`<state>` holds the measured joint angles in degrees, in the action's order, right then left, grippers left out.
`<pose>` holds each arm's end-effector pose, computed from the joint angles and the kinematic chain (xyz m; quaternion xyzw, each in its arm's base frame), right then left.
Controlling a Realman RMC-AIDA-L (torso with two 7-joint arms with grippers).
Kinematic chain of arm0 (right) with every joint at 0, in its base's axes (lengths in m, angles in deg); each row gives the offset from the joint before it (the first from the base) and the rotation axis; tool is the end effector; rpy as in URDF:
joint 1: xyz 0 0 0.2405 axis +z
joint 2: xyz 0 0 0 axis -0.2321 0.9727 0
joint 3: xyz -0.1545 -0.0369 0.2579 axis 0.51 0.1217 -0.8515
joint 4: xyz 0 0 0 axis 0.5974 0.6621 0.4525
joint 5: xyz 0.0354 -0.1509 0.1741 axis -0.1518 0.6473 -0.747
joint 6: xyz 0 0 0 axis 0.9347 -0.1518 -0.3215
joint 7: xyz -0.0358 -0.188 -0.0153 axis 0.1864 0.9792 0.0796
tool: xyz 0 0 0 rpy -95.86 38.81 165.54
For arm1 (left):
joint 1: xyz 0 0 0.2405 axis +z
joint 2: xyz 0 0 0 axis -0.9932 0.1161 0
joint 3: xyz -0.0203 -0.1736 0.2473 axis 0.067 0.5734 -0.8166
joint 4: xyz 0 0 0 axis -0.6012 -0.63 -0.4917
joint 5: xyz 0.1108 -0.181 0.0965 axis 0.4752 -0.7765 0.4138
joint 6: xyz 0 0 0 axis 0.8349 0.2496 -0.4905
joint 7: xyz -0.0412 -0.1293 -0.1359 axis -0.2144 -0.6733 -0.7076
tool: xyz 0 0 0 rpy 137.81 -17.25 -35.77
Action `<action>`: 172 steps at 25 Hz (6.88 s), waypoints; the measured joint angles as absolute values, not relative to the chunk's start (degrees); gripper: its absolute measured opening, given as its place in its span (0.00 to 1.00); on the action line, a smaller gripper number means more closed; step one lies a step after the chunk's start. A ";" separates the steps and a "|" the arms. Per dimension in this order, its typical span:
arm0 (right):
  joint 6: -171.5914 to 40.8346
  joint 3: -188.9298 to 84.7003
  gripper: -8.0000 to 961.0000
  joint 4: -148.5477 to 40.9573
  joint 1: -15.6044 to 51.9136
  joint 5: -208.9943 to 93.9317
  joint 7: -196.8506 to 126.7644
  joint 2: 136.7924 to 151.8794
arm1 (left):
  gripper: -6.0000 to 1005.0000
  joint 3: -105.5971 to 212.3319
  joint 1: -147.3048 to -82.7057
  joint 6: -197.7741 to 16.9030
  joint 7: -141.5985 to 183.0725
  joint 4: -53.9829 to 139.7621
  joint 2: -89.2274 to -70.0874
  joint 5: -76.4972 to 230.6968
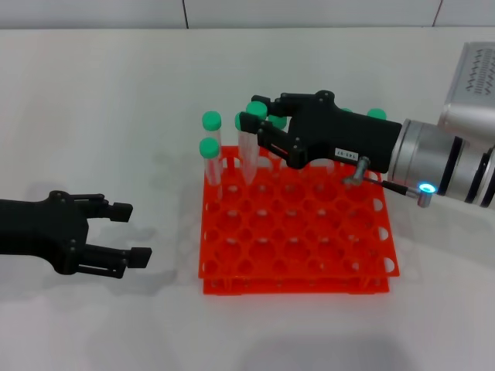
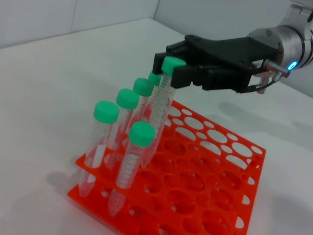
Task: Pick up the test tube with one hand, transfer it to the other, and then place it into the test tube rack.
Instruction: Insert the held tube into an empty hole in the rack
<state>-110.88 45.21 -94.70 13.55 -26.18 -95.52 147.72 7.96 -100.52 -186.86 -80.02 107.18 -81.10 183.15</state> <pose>0.1787 0.4053 -0.1382 -0.9127 0.1321 0.3395 0.1853 -0.3132 0.3148 0.0000 -0.9545 -0.2670 -0.1175 0.0625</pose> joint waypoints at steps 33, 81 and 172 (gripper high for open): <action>-109.67 47.15 0.28 -94.07 14.27 -25.74 -96.12 147.72 | 0.88 7.81 -100.33 -186.88 -78.48 105.57 -81.29 183.14; -107.04 47.93 0.28 -93.06 14.82 -25.57 -95.97 147.64 | 0.88 7.95 -100.96 -186.44 -78.54 105.55 -81.28 183.15; -108.88 47.93 0.28 -92.47 15.41 -25.42 -95.51 147.20 | 0.88 7.95 -102.83 -186.18 -78.82 104.67 -81.19 183.23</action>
